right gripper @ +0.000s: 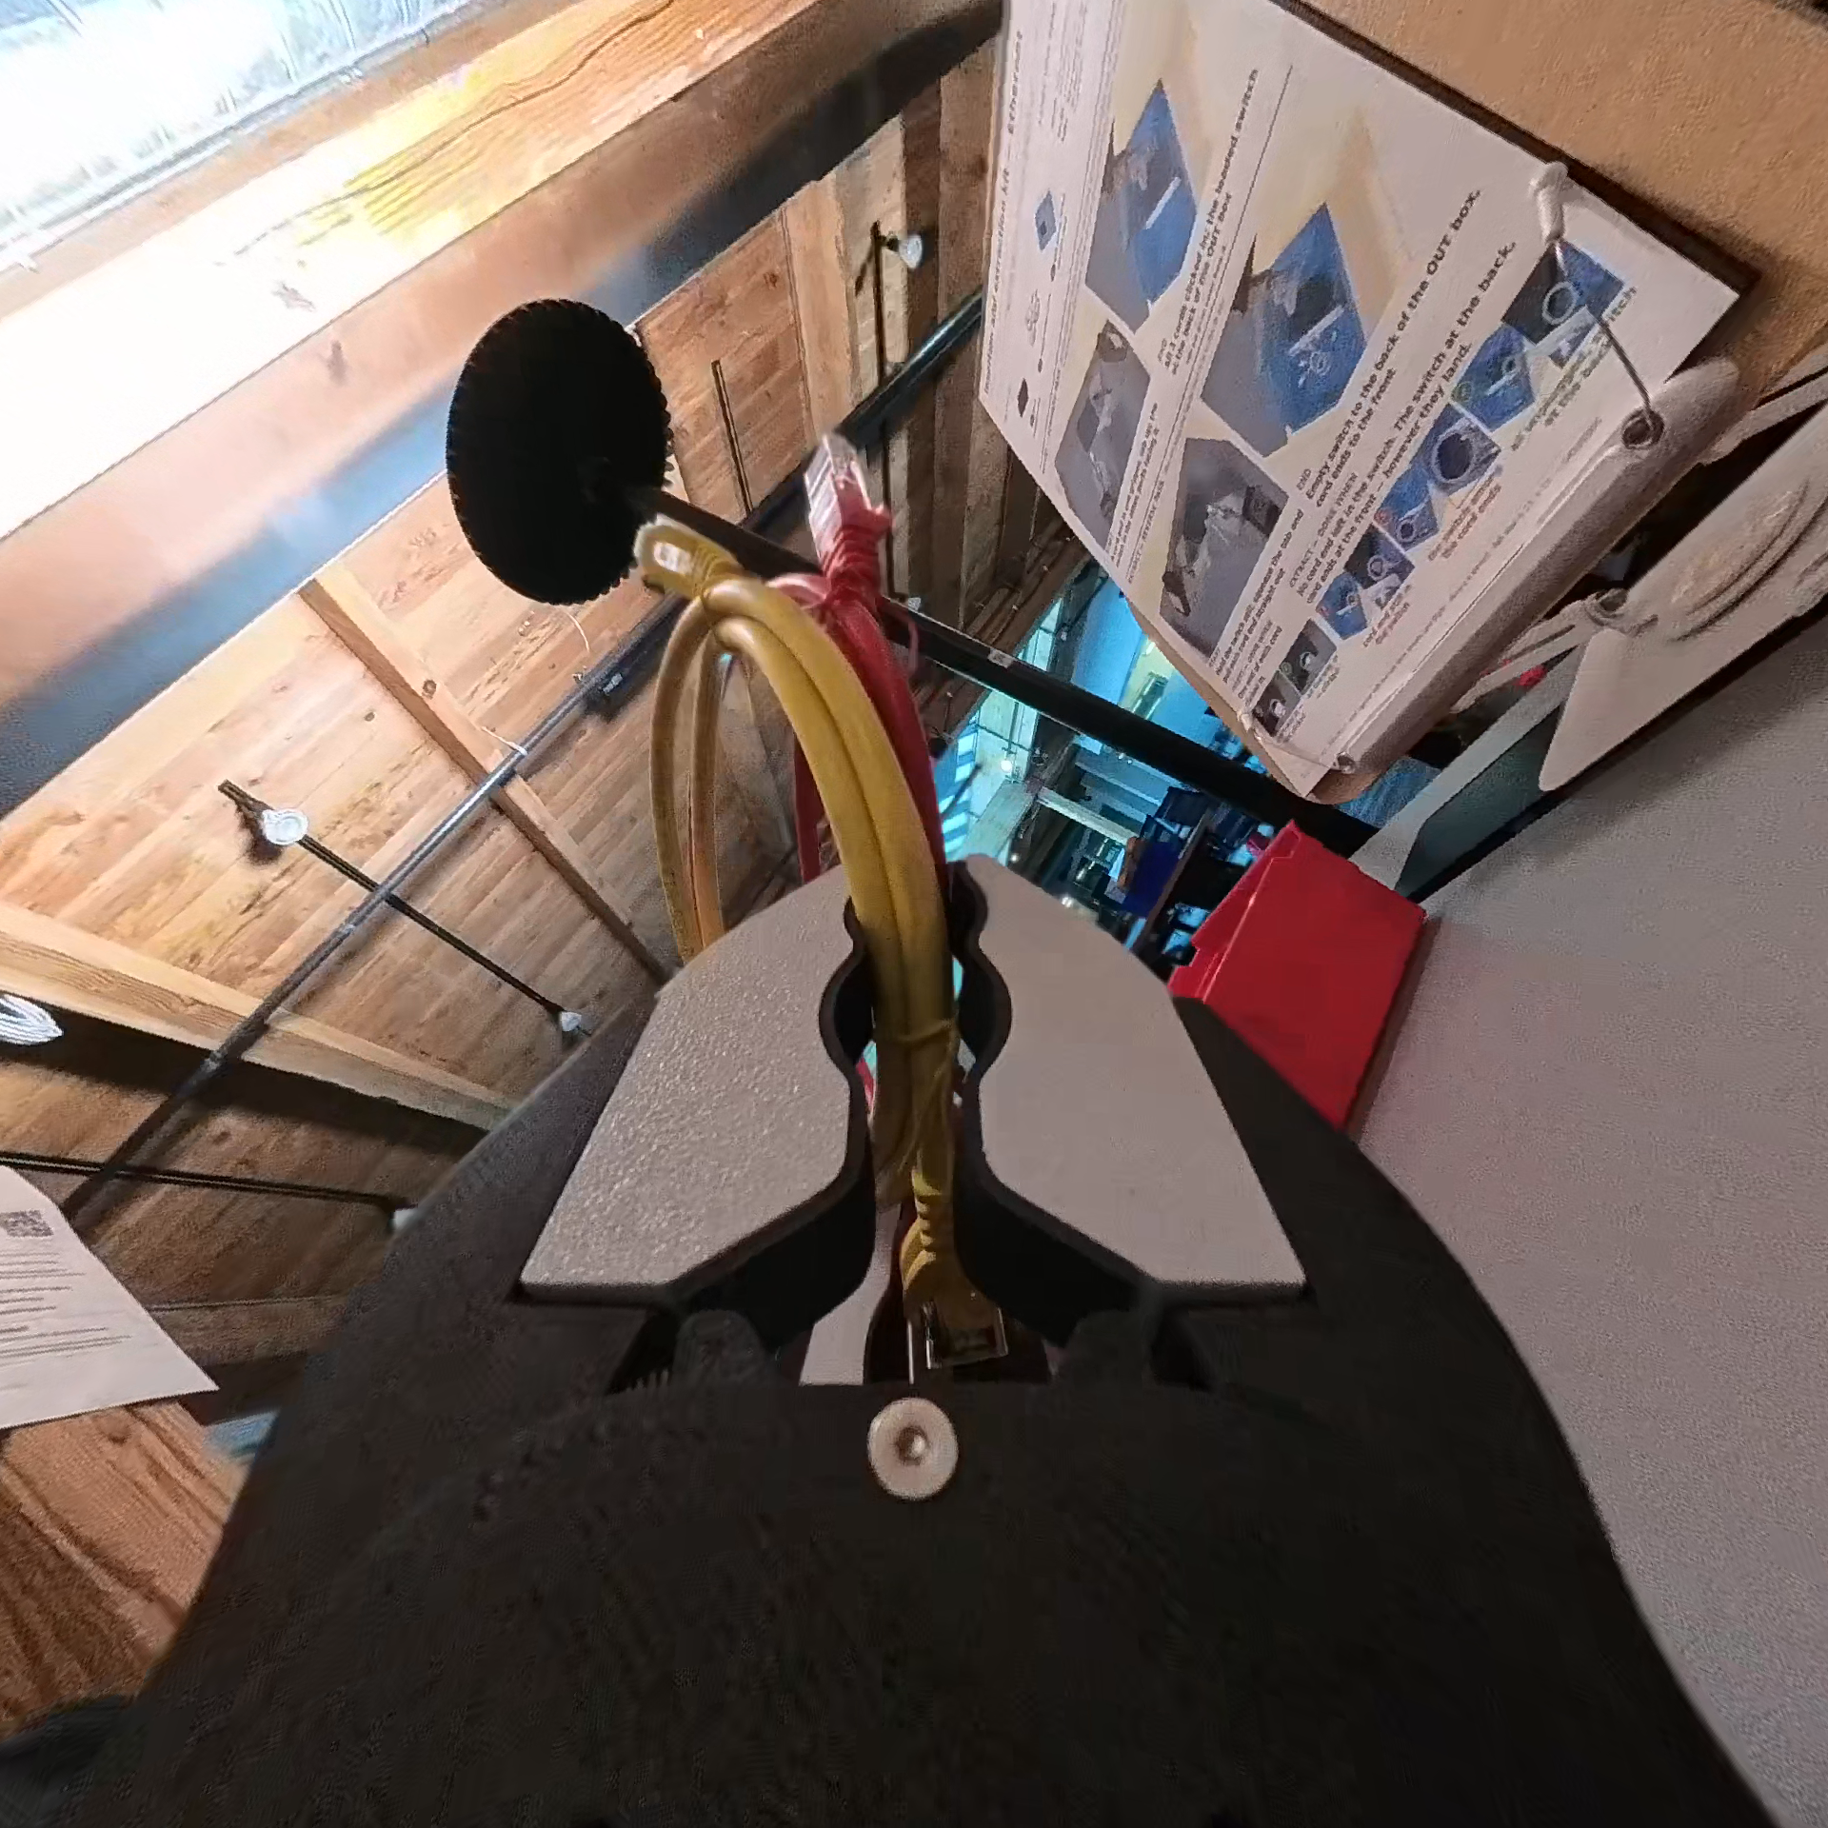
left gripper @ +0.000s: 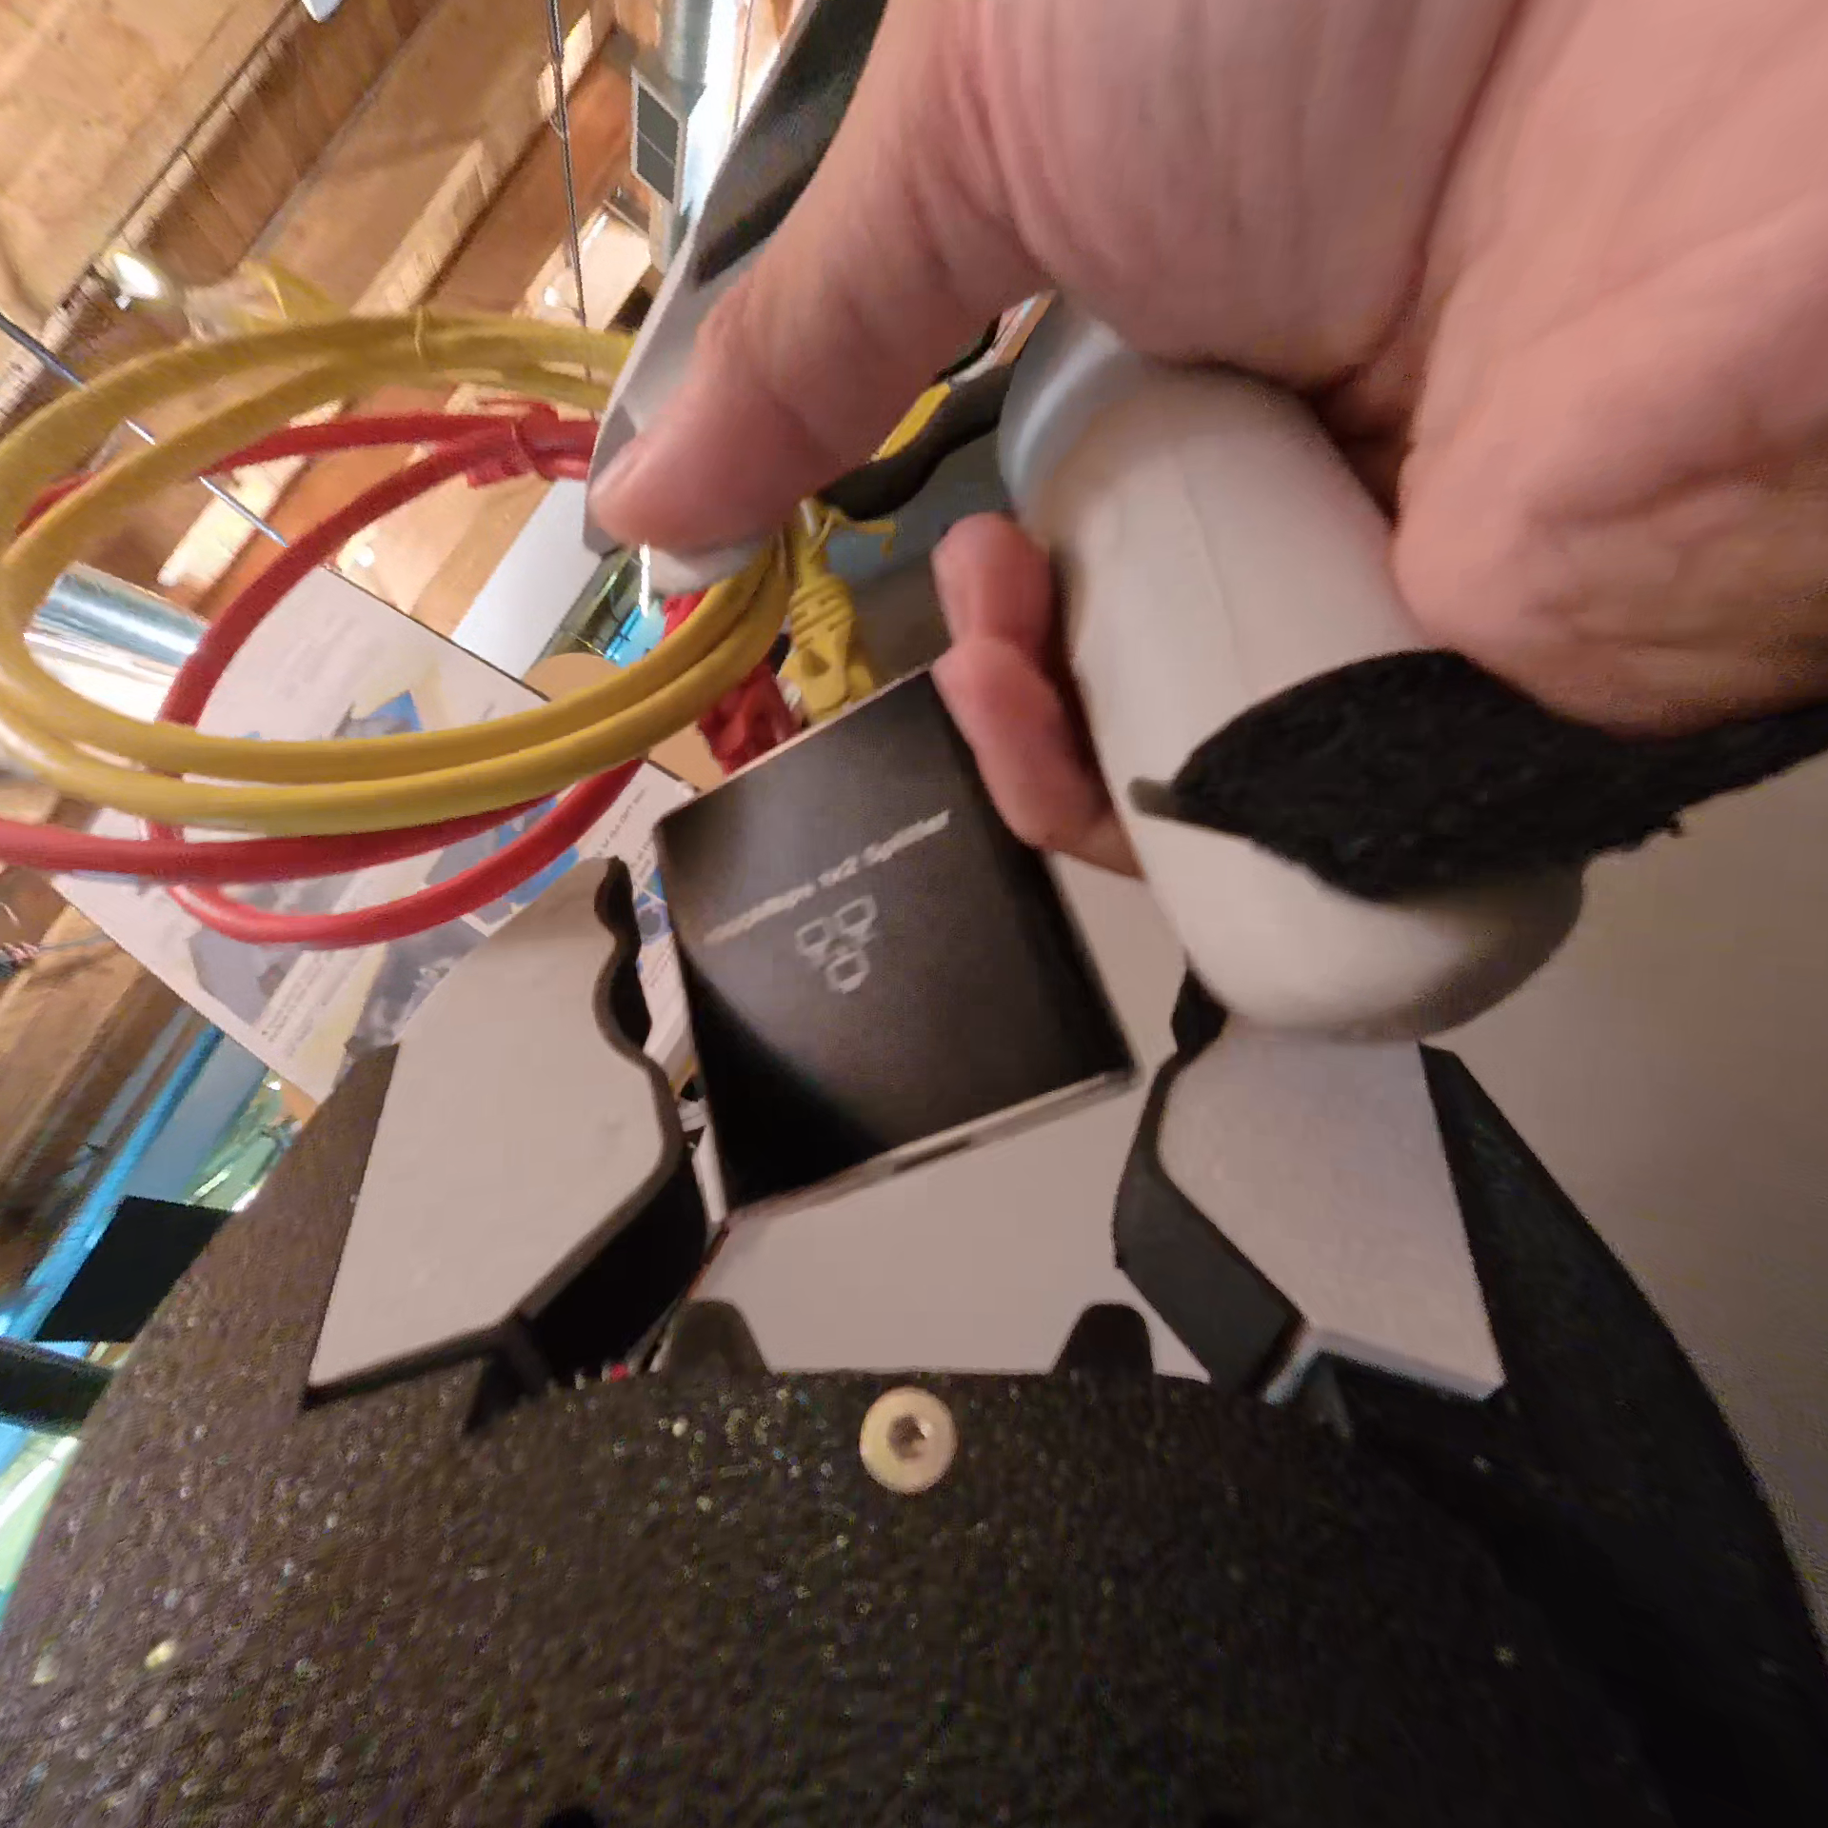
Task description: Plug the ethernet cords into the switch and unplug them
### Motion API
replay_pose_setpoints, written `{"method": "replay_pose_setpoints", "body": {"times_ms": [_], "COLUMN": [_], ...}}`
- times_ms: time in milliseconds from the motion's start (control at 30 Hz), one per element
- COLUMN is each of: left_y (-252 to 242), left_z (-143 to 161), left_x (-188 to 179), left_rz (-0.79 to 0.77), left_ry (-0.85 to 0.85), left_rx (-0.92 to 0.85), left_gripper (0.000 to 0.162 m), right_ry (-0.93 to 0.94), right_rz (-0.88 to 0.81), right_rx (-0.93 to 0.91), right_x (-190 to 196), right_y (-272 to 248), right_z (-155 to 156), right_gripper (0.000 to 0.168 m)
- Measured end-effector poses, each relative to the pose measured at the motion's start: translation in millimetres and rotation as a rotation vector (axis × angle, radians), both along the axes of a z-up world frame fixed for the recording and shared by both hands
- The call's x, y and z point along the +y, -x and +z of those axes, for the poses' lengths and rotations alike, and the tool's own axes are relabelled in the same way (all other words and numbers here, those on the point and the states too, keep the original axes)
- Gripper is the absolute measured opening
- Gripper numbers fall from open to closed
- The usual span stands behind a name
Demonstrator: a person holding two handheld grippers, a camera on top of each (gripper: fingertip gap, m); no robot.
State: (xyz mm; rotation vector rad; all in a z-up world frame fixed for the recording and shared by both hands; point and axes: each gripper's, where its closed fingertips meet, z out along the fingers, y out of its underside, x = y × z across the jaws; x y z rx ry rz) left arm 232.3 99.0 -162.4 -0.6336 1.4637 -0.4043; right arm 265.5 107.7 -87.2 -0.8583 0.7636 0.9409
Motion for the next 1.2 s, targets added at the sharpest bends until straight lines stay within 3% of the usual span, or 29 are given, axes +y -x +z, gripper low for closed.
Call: {"method": "replay_pose_setpoints", "body": {"times_ms": [67, 200, 400, 433, 467, 533, 767, 867, 967, 1033, 1200], "left_y": [-2, -3, 0, 1, 4, 7, 10, 13, 15, 17, 19], "left_z": [0, -1, 0, 2, 6, 13, 28, 30, 28, 23, 14], "left_x": [-5, 1, 2, 2, 5, 6, 1, -4, -6, -11, -13], "left_rz": [-0.009, 0.017, -0.036, -0.045, -0.048, -0.102, -0.191, -0.239, -0.276, -0.317, -0.338], "left_ry": [-0.016, 0.063, 0.186, 0.207, 0.235, 0.31, 0.27, 0.364, 0.553, 0.627, 0.644], "left_rx": [0.001, 0.003, 0.051, 0.056, 0.044, 0.045, 0.077, 0.09, 0.162, 0.24, 0.323], "left_gripper": [0.112, 0.098, 0.091, 0.087, 0.067, 0.064, 0.064, 0.069, 0.09, 0.092, 0.097], "right_ry": [-0.012, -0.012, 0.021, 0.021, 0.026, 0.054, -0.13, -0.214, -0.27, -0.284, -0.29], "right_rz": [0.017, 0.014, 0.047, 0.059, 0.062, 0.088, 0.092, 0.107, 0.147, 0.174, 0.196], "right_rx": [0.031, 0.035, -0.009, -0.013, -0.022, -0.07, -0.131, -0.131, -0.136, -0.138, -0.105], "right_x": [3, 4, 0, -1, -3, -6, -20, -26, -29, -28, -25], "right_y": [3, 2, 1, 1, 0, 3, 11, 15, 21, 25, 28], "right_z": [-2, -5, -7, -7, -7, -10, 13, 20, 24, 26, 27], "right_gripper": [0.013, 0.013, 0.015, 0.016, 0.017, 0.017, 0.013, 0.013, 0.013, 0.013, 0.013]}}
